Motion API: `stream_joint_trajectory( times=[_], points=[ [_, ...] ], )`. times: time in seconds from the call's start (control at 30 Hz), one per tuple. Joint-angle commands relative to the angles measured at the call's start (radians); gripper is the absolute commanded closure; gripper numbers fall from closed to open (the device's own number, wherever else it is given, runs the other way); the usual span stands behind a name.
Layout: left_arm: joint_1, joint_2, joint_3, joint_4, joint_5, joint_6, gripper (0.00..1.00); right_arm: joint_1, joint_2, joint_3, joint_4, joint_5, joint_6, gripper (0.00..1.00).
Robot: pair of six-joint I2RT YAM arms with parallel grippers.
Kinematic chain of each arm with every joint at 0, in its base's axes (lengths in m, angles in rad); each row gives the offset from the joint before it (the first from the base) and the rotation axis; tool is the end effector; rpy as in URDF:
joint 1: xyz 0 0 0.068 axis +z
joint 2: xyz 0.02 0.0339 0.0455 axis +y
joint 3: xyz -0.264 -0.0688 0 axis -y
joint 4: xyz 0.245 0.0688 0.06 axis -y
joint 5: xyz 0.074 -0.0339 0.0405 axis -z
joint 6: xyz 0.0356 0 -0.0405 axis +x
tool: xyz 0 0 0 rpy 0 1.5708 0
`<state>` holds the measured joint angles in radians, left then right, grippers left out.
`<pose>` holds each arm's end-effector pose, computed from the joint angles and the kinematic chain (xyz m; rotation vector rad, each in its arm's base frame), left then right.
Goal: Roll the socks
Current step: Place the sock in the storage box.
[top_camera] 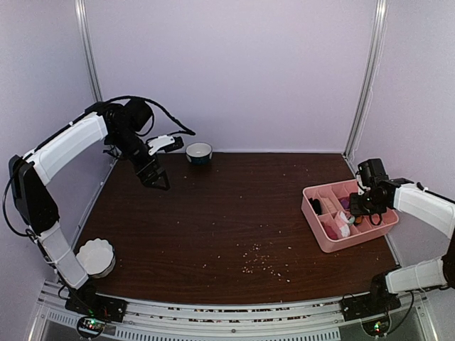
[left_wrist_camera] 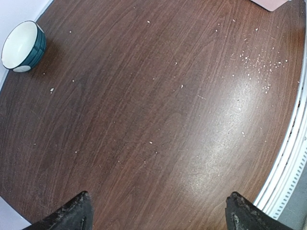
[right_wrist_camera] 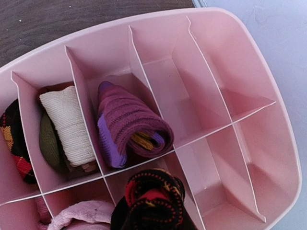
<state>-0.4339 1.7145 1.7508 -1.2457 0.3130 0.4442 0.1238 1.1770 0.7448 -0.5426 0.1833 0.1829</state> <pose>0.3026 -0.1523 0.3427 1.2400 2.4540 -0.4311 0.2266 0.0217 0.2189 0.1458 2.5207 -0.1108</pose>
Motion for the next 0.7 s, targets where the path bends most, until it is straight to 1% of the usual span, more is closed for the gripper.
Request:
stream_joint_trajectory(
  times=[0.0,0.07,0.1,0.17,0.2,0.27,0.43,0.53,0.67],
  points=[
    [0.006,-0.022,0.008,0.029,-0.010,0.003,0.02,-0.027,0.040,-0.003,0.021,-0.040,-0.014,0.93],
    [0.007,-0.022,0.018,0.030,-0.010,0.003,0.02,-0.031,0.048,-0.001,0.020,-0.048,-0.014,0.85],
    [0.007,-0.022,0.021,0.027,-0.012,0.004,0.02,-0.032,0.049,-0.002,0.020,-0.050,-0.013,0.79],
    [0.007,-0.023,0.028,0.023,-0.017,0.003,0.02,-0.037,0.045,0.000,0.015,-0.046,-0.010,0.63],
    [0.006,-0.023,0.029,0.023,-0.022,0.002,0.02,-0.038,0.041,-0.001,0.014,-0.043,-0.008,0.57],
    [0.006,-0.025,0.029,0.022,-0.032,0.004,0.02,-0.042,0.027,0.002,0.008,-0.045,-0.014,0.48],
    [0.008,-0.034,0.043,0.032,-0.082,-0.006,0.02,-0.045,-0.039,0.036,-0.027,-0.045,-0.023,0.30],
    [0.012,-0.054,0.040,0.059,-0.118,-0.021,0.02,-0.046,-0.081,0.072,-0.054,-0.057,-0.026,0.28],
    [0.038,-0.084,0.007,0.101,-0.127,-0.043,0.02,-0.046,-0.111,0.122,-0.088,-0.098,-0.022,0.26]
  ],
)
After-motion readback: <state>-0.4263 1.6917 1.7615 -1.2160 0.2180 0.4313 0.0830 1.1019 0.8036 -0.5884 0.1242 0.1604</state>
